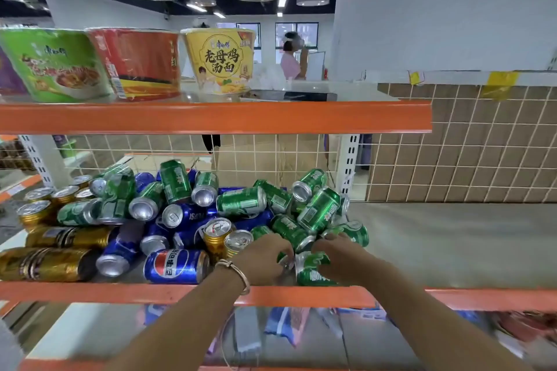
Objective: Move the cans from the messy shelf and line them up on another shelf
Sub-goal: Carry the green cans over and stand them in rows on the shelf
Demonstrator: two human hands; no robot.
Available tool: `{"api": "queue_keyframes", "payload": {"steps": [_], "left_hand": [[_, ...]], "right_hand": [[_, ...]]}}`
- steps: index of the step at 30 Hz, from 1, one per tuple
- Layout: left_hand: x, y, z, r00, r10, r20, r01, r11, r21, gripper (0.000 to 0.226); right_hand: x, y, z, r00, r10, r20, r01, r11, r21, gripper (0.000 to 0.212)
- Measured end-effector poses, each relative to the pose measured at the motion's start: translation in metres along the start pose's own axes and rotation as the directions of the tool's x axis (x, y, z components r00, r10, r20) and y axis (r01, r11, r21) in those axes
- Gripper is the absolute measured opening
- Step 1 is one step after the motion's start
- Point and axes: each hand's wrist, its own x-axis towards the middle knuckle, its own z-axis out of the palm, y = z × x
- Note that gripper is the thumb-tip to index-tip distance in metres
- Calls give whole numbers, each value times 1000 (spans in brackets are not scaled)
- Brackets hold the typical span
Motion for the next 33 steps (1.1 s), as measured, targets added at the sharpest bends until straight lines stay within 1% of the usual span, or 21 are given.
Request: {"api": "queue_keyframes", "payload": {"steps": [2,5,7,9,11,14,17,20,23,27,29,31,33], "left_hand": [[8,-7,-1,1000,-26,16,25,999,37,27],[21,-16,0,996,-24,87,11,989,148,40],[28,-17,0,988,-4,151,-34,969,245,48],[33,-18,-1,984,29,175,-90,932,350,56],[38,-20,-1,981,48,190,-125,899,420,59],[45,-22,2,975,58,213,-159,853,497,59],[48,-23,5,980,82,182,-172,810,560,56],[49,-21,8,980,104,168,-187,761,621,59],[50,-19,14,980,109,167,-194,715,671,55],[51,-23,15,970,172,171,-242,656,715,46],[50,-29,14,956,224,187,-289,645,708,54],[48,-33,12,948,245,203,-317,679,662,69],[47,-35,10,951,267,157,-310,789,531,72]], "right_hand": [[7,-1,-1,999,15,30,-15,1000,-28,45],[15,-4,-1,996,23,88,-17,997,-70,50],[18,-4,-1,993,28,114,-19,997,-77,54],[21,-6,-2,992,26,121,-13,994,-108,60],[25,-7,-3,991,26,133,-8,991,-132,66],[31,-10,-1,988,34,153,-5,982,-187,72],[35,-14,2,985,59,162,-18,969,-245,76],[38,-18,5,982,92,168,-40,955,-294,71],[41,-23,9,979,122,165,-54,929,-365,73],[40,-23,14,984,112,138,-45,907,-418,83],[38,-20,16,988,99,118,-41,909,-416,87],[35,-16,16,991,99,85,-58,919,-391,88],[30,-10,13,994,104,28,-87,931,-354,85]]}}
